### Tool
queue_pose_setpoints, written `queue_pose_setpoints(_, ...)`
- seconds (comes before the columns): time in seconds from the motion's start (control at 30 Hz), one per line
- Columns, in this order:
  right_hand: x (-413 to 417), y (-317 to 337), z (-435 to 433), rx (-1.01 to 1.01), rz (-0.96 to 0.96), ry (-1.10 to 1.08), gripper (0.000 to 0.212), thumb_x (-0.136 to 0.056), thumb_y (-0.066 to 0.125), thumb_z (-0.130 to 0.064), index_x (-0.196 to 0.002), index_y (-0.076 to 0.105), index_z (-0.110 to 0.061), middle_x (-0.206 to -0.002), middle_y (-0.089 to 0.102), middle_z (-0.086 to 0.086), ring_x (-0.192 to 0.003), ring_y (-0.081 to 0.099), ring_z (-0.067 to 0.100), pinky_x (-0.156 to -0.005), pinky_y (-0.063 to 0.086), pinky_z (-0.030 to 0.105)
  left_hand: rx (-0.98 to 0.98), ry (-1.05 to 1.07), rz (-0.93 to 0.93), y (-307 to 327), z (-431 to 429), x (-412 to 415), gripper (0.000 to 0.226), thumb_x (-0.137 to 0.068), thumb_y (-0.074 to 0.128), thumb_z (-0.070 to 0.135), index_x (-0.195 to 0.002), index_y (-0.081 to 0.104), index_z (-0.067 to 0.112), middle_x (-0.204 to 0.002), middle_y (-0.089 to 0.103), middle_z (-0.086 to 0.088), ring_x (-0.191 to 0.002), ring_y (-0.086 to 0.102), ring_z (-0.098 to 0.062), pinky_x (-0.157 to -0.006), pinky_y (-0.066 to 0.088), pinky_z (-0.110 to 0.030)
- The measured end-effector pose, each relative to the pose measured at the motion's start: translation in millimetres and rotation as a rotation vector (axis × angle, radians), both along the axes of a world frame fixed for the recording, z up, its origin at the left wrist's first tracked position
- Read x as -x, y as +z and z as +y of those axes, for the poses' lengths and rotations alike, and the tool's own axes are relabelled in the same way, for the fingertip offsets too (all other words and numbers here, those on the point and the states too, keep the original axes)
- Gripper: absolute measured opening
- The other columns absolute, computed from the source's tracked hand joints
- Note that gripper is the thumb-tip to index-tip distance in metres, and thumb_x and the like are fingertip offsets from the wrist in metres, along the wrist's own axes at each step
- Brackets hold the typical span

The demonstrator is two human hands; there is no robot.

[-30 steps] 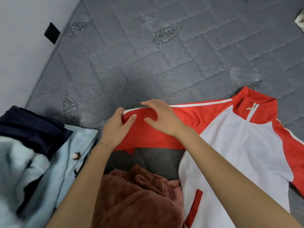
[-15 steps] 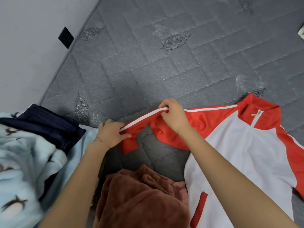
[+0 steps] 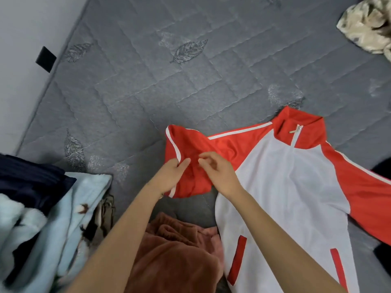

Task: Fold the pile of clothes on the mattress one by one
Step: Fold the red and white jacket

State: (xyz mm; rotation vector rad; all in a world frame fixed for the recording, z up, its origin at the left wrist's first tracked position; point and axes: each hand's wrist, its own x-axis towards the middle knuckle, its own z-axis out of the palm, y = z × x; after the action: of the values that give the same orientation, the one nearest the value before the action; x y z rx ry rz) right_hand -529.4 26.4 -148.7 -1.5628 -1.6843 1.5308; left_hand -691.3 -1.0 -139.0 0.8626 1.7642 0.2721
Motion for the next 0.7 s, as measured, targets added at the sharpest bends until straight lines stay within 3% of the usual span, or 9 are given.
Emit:
queue_pose_setpoints(0.07, -25.6, -3.8, -5.8, 0.114, -0.022, -0.099, 0.013, -0.098, 0.054, -0.025, -0.104, 0.064, -0.02, -0.091, 0.064, -0.013, -0.082, 0.058, -0.004, -0.078, 0.042, 0.011, 0.005, 0.056, -0.093, 3.0, 7.8, -31.6, 0.045, -0.099, 0.042, 0.046, -0.115, 0.055, 0.006, -0.116, 0.06, -0.007, -0.109, 0.057, -0.023, -0.098, 0.044, -0.04)
queue_pose_setpoints(0.13, -50.2, -5.9, -9.8, 0.15, -0.036, -0.15, 0.017, -0.099, 0.049, -0.031, -0.11, 0.059, -0.023, -0.095, 0.059, -0.019, -0.089, 0.058, 0.0, -0.081, 0.046, 0.013, 0.048, 0.155, -0.221, 1.0, 15.2, -61.4, 0.038, -0.101, 0.04, 0.044, -0.116, 0.052, 0.012, -0.117, 0.061, -0.004, -0.107, 0.059, -0.022, -0.092, 0.051, -0.043)
queue_pose_setpoints(0.27, -85.7, -6.9, -12.4, 0.169, -0.041, -0.188, 0.039, -0.095, 0.052, -0.045, -0.129, 0.05, -0.026, -0.118, 0.055, -0.015, -0.105, 0.057, 0.006, -0.094, 0.049, 0.02, 0.148, 0.342, -0.374, -8.3, 25.0, -107.6, 0.039, -0.101, 0.039, 0.042, -0.127, 0.046, 0.015, -0.119, 0.062, -0.008, -0.103, 0.065, -0.03, -0.077, 0.059, -0.046)
queue_pose_setpoints(0.4, -115.7, -6.8, -17.0, 0.2, -0.001, -0.013, 0.056, -0.088, 0.065, -0.04, -0.137, 0.037, -0.037, -0.122, 0.042, -0.032, -0.105, 0.051, -0.008, -0.083, 0.041, 0.0, 0.158, 0.464, -0.462, -11.3, 33.1, -137.7, 0.018, -0.101, 0.046, 0.031, -0.113, 0.053, 0.018, -0.106, 0.067, -0.007, -0.095, 0.068, -0.03, -0.086, 0.056, -0.049)
queue_pose_setpoints(0.47, -132.3, -12.8, -20.5, 0.146, -0.044, 0.079, 0.067, -0.085, 0.072, -0.03, -0.14, 0.033, -0.035, -0.124, 0.039, -0.031, -0.105, 0.047, -0.011, -0.091, 0.037, 0.002, 0.145, 0.515, -0.471, -11.3, 37.4, -147.0, 0.012, -0.101, 0.048, 0.026, -0.104, 0.056, 0.017, -0.098, 0.069, -0.009, -0.086, 0.071, -0.028, -0.083, 0.058, -0.045)
queue_pose_setpoints(0.53, -144.3, -18.0, -23.4, 0.068, -0.098, 0.077, 0.06, -0.088, 0.069, -0.016, -0.14, 0.041, -0.026, -0.123, 0.047, -0.02, -0.099, 0.05, -0.008, -0.095, 0.04, 0.009, 0.152, 0.573, -0.519, -10.9, 41.8, -154.9, 0.012, -0.1, 0.051, 0.023, -0.106, 0.057, 0.014, -0.098, 0.07, -0.011, -0.077, 0.073, -0.026, -0.072, 0.06, -0.038)
queue_pose_setpoints(0.6, -152.6, -20.6, -22.3, 0.011, -0.08, -0.077, 0.04, -0.09, 0.06, -0.005, -0.127, 0.057, -0.019, -0.108, 0.061, -0.011, -0.086, 0.058, -0.004, -0.084, 0.044, 0.006, 0.115, 0.589, -0.551, -11.8, 46.5, -162.5, 0.024, -0.1, 0.051, 0.026, -0.115, 0.055, 0.008, -0.104, 0.07, -0.016, -0.082, 0.073, -0.027, -0.067, 0.06, -0.035)
queue_pose_setpoints(0.7, -165.8, -24.1, -12.1, 0.095, -0.03, -0.416, 0.014, -0.09, 0.064, -0.011, -0.101, 0.065, -0.018, -0.092, 0.067, -0.008, -0.082, 0.064, 0.005, -0.076, 0.048, 0.013, -0.068, 0.332, -0.347, -20.3, 46.3, -172.9, 0.035, -0.101, 0.043, 0.036, -0.12, 0.053, 0.008, -0.105, 0.069, -0.013, -0.092, 0.07, -0.025, -0.075, 0.058, -0.031)
